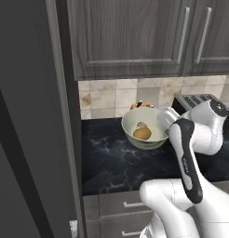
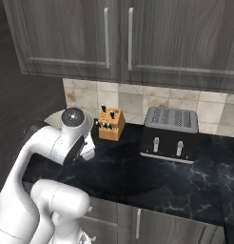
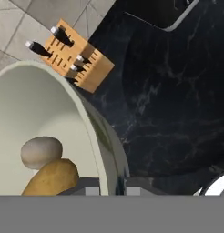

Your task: Place the bowl with the potato and mushroom on the top shelf of the fridge. Place the bowl with the fish and steak on the second highest shelf of the fridge.

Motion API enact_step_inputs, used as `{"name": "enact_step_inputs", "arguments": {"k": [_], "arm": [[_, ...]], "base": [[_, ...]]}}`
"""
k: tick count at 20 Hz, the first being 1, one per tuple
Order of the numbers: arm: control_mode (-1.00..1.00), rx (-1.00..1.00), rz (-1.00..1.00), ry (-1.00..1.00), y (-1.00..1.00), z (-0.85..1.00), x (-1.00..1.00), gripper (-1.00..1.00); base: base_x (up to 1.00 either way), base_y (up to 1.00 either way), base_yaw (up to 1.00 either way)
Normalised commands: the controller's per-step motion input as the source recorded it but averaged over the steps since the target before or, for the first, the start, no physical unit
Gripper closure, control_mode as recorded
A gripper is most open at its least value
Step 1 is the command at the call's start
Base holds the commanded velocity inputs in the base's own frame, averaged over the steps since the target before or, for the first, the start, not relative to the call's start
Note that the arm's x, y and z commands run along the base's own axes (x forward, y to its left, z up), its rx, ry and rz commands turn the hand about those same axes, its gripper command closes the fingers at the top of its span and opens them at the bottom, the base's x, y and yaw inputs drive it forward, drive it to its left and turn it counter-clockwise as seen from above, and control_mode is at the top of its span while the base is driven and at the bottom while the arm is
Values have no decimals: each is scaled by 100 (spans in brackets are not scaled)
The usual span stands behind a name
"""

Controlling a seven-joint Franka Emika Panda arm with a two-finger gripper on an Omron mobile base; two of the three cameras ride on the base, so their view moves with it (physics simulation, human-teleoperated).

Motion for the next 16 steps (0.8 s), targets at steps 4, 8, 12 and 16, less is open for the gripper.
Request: {"name": "enact_step_inputs", "arguments": {"k": [4, 8, 12, 16], "arm": [[-100, 2, -19, -23, -46, 100, -100, 100], [-100, 0, -24, -7, -43, 59, -66, 100], [100, 0, -2, 0, -3, 0, 0, 100], [100, 0, 0, 0, 0, 0, 0, 100]], "base": [[0, 0, 0], [0, 0, 0], [-6, 0, 0], [-91, -28, 1]]}}
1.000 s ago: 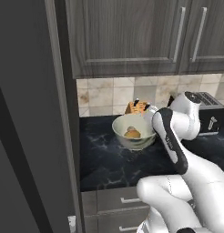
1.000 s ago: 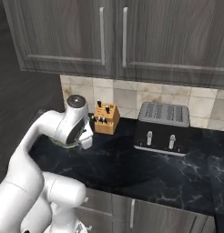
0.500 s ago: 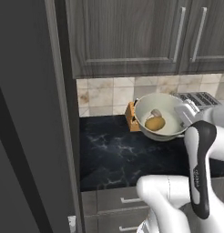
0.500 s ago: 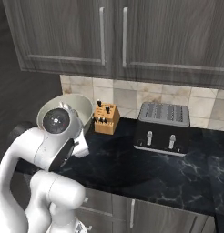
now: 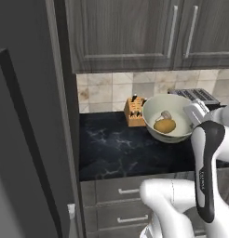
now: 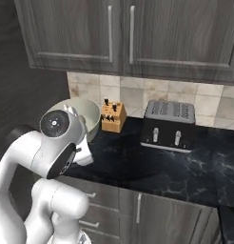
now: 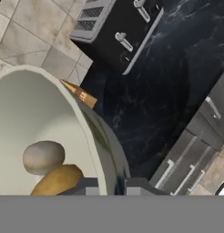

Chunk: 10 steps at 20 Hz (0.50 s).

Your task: Place the bowl with the potato and mushroom on the top shelf of the fridge. Place the bowl with the fish and steak on the second highest shelf of the fridge.

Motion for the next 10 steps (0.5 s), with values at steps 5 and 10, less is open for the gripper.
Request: {"name": "enact_step_inputs", "arguments": {"k": [5, 10], "arm": [[100, 0, 0, 0, 0, 0, 0, 100], [100, 0, 0, 0, 0, 0, 0, 100]], "base": [[-100, -52, 3], [-100, -49, 6]]}}
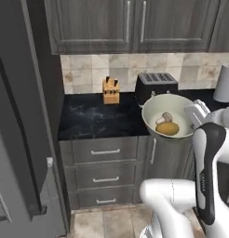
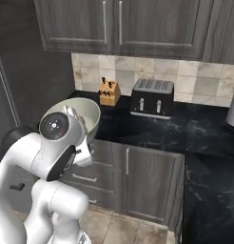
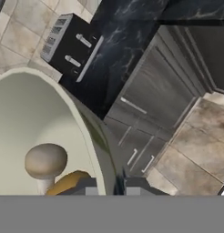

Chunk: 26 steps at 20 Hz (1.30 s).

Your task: Place the bowl with the potato and mushroom on the top shelf of the fridge. Place the bowl with the fish and steak on the second highest shelf of the fridge.

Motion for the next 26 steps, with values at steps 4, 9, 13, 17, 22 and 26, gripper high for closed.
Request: {"name": "enact_step_inputs", "arguments": {"k": [4, 9, 13, 17, 22, 26], "arm": [[100, 0, 0, 0, 0, 0, 0, 100], [100, 0, 0, 0, 0, 0, 0, 100], [100, 0, 0, 0, 0, 0, 0, 100], [100, 0, 0, 0, 0, 0, 0, 100], [100, 0, 0, 0, 0, 0, 0, 100], [100, 0, 0, 0, 0, 0, 0, 100]], "base": [[-100, 11, 30], [-100, 71, 37], [-100, 100, 37], [-69, 100, 28], [-4, 100, 8], [56, 100, -14]]}}
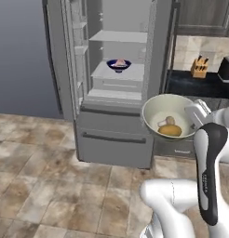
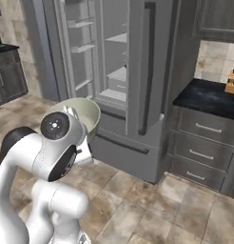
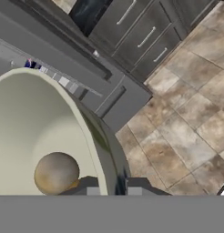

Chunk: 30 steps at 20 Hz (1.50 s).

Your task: Place the bowl with the potato and mushroom on the top shelf of the fridge. Place the bowl with the fish and steak on the second highest shelf of the fridge.

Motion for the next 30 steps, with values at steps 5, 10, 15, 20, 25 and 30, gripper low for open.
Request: {"name": "enact_step_inputs", "arguments": {"k": [5, 10, 15, 20, 25, 30], "arm": [[100, 0, 0, 0, 0, 0, 0, 100], [100, 0, 0, 0, 0, 0, 0, 100], [100, 0, 0, 0, 0, 0, 0, 100], [100, 0, 0, 0, 0, 0, 0, 100], [100, 0, 0, 0, 0, 0, 0, 100], [100, 0, 0, 0, 0, 0, 0, 100]], "base": [[97, 100, -32], [100, 97, -36], [77, 69, -30], [50, 63, 9], [31, -53, 1], [41, 5, 0]]}}
